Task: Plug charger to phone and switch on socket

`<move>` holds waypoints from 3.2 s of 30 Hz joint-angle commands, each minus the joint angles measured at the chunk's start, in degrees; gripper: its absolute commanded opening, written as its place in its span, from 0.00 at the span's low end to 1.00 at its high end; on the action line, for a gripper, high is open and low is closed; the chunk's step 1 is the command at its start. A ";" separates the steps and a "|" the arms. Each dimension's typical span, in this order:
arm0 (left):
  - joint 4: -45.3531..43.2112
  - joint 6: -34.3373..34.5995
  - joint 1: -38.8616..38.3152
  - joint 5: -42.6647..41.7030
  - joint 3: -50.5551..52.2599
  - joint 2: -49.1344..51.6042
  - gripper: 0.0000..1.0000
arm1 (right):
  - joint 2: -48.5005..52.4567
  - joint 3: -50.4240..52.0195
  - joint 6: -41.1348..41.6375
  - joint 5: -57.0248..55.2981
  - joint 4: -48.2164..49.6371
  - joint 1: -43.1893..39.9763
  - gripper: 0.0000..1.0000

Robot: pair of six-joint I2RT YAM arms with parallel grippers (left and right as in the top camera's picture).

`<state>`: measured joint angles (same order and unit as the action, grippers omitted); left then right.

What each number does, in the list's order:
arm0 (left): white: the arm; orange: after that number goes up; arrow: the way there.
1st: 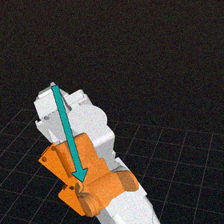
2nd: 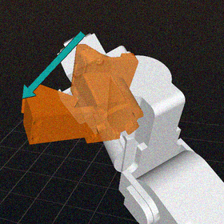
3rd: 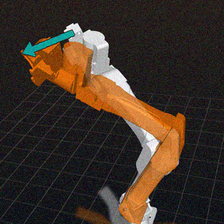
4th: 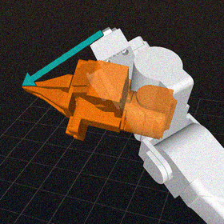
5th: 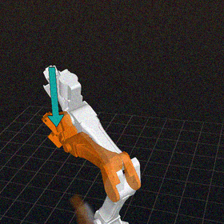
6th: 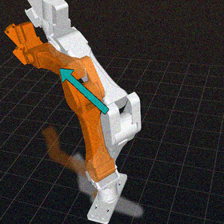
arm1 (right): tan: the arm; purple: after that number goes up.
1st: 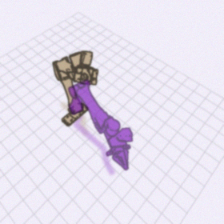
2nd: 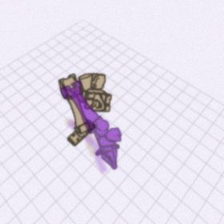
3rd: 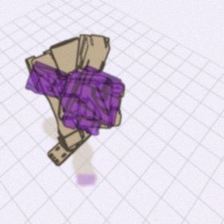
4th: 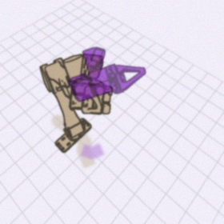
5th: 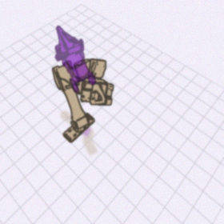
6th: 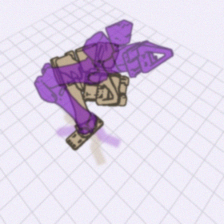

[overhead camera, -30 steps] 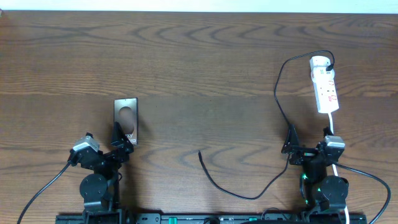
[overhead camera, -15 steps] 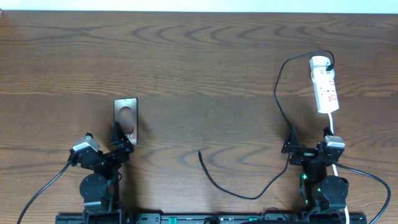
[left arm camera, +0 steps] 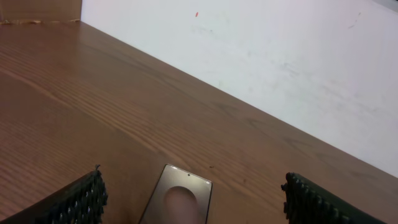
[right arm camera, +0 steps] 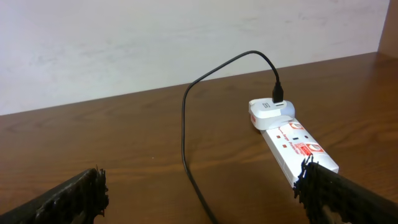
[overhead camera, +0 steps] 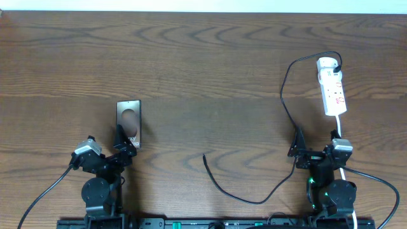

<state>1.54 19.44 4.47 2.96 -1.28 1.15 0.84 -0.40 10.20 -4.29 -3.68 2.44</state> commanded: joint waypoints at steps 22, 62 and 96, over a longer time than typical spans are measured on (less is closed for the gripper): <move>2.32 -0.57 0.28 0.94 1.03 0.22 0.88 | -0.44 0.09 -0.61 0.35 -0.26 0.17 0.99; 2.32 -0.57 0.28 0.94 1.03 0.22 0.88 | -0.44 0.09 -0.59 0.35 -0.26 0.17 0.99; 2.29 -2.64 0.28 -1.01 -1.49 0.22 0.88 | -0.44 0.09 -0.61 0.35 -0.26 0.17 0.99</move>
<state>1.67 19.38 4.47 2.55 -1.37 1.15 0.84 -0.40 10.20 -4.32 -3.68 2.44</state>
